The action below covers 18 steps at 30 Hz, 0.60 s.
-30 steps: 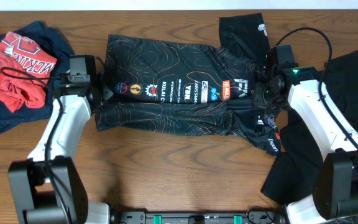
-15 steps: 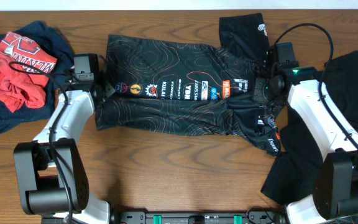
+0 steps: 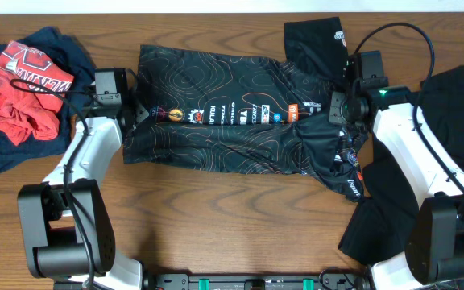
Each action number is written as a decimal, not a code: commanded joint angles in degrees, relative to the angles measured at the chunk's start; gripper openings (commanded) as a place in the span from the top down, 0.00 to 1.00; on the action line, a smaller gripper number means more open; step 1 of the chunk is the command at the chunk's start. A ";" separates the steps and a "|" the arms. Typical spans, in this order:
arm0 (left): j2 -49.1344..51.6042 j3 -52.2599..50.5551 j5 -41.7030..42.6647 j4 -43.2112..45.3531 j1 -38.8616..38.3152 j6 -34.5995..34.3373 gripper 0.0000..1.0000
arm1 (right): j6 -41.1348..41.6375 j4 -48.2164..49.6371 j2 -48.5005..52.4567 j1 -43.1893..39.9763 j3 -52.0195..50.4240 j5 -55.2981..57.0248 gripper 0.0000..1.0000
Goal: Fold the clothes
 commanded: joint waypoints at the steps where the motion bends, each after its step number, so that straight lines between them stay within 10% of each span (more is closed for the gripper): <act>1: 0.00 0.31 0.39 0.09 -0.09 0.57 0.83 | -1.14 1.33 -0.20 -0.22 0.59 -0.33 0.99; 18: 0.00 0.31 0.42 -0.44 -0.09 0.57 0.83 | 6.78 -8.13 -0.20 14.93 0.59 -10.97 0.99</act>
